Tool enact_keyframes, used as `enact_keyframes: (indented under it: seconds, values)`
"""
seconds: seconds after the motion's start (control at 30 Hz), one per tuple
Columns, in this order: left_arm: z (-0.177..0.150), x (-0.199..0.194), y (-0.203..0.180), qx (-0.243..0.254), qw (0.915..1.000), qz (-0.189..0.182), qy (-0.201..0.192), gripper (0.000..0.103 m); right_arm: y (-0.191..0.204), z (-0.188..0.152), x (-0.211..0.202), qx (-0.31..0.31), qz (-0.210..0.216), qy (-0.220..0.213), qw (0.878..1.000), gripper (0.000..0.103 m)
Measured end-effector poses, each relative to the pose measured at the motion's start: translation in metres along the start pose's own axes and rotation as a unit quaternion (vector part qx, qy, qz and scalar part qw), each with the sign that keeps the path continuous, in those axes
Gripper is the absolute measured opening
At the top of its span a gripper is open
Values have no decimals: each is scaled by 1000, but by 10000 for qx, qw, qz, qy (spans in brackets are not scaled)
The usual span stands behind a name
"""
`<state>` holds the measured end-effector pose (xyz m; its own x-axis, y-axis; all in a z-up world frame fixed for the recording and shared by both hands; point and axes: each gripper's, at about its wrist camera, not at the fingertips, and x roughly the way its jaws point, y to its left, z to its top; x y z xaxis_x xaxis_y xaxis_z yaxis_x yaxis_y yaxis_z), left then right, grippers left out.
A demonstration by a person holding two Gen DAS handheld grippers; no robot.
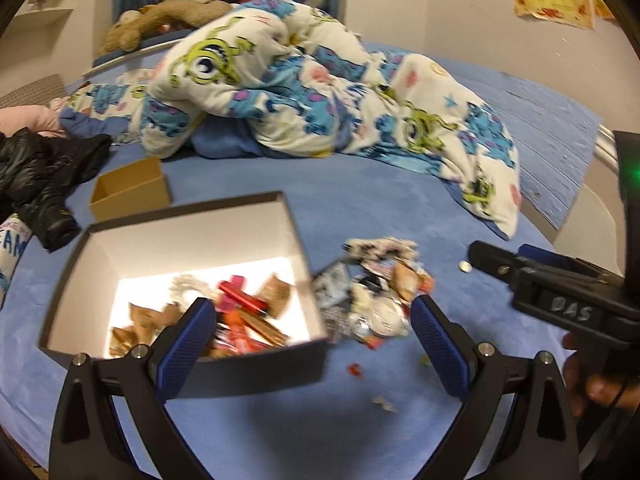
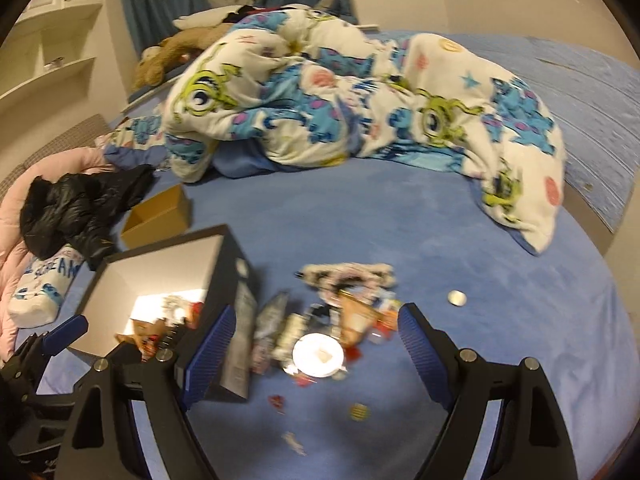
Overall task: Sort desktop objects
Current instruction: 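Move both tools back to the pile, left tool toward the clear vial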
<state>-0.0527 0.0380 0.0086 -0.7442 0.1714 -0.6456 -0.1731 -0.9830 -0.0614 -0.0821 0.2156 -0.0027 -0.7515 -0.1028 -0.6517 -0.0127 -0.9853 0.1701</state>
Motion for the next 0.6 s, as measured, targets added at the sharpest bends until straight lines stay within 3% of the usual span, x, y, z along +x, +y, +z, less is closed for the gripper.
enact_keyframes:
  seconds: [0.27, 0.5, 0.6]
  values:
    - [-42, 11, -40, -79, 9989, -318, 334, 99, -33, -28, 14, -67, -144, 274, 9995, 86]
    - [-77, 24, -51, 52, 9976, -333, 605, 99, -41, -62, 48, -152, -49, 645, 9978, 86]
    - [-86, 28, -47, 146, 9974, -176, 677, 99, -41, -75, 62, -64, -84, 822, 9966, 86]
